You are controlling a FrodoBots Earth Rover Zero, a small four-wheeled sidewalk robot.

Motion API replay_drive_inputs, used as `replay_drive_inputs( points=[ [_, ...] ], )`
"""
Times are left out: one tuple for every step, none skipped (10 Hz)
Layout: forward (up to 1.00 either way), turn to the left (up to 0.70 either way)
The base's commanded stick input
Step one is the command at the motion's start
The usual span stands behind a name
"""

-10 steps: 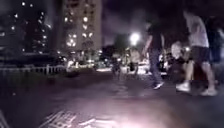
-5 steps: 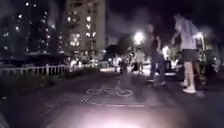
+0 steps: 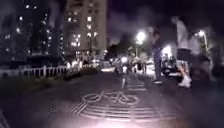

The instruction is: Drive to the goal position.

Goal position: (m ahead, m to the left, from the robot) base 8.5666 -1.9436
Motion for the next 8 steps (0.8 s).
replay_drive_inputs(
  points=[
    [0.7,0.0],
    [0.7,0.0],
    [0.7,0.0],
    [0.7,0.0],
    [0.7,0.0],
    [0.7,-0.06],
    [0.7,-0.14],
    [0.7,-0.14]
  ],
)
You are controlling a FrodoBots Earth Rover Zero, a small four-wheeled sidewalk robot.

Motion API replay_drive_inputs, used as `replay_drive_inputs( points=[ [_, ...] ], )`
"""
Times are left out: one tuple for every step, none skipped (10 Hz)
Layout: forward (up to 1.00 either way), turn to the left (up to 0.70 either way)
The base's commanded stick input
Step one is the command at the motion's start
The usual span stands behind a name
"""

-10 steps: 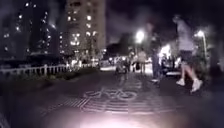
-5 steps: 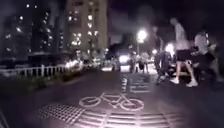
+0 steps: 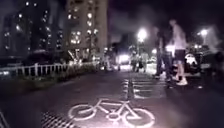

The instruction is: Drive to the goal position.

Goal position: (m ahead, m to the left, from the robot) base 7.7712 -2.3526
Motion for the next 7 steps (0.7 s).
replay_drive_inputs(
  points=[
    [0.7,-0.14],
    [0.7,-0.14],
    [0.7,-0.14],
    [0.7,-0.06],
    [0.7,0.0],
    [0.7,0.0],
    [0.7,0.0]
  ],
)
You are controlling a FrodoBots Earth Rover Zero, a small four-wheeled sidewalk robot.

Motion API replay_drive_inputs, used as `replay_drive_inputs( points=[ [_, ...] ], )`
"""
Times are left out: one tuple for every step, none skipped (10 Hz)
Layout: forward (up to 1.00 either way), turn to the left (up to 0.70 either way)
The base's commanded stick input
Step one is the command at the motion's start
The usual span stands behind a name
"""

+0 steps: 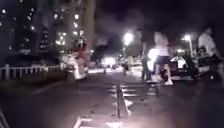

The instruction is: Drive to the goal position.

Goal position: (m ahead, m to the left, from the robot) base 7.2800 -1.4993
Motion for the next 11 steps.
replay_drive_inputs(
  points=[
    [0.7,0.0],
    [0.7,0.0],
    [0.7,0.0],
    [0.7,0.0],
    [0.7,0.0],
    [0.7,0.0],
    [0.7,0.0],
    [0.7,0.0],
    [0.7,0.0],
    [0.7,0.0],
    [0.7,0.0]
  ],
)
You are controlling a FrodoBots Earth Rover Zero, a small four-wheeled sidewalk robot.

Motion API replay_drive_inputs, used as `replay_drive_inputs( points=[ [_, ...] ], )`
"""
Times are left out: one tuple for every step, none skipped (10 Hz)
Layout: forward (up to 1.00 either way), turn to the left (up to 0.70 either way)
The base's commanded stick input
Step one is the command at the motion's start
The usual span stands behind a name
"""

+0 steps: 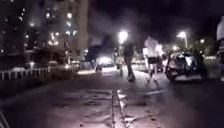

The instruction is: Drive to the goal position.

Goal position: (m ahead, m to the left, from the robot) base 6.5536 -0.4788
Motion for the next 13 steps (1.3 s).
replay_drive_inputs(
  points=[
    [0.7,0.0],
    [0.7,0.0],
    [0.7,0.0],
    [0.7,0.0],
    [0.7,0.0],
    [0.7,0.0],
    [0.7,0.0],
    [0.7,0.0],
    [0.7,0.0],
    [0.7,-0.03],
    [0.7,-0.14],
    [0.7,-0.14],
    [0.7,-0.14]
  ],
)
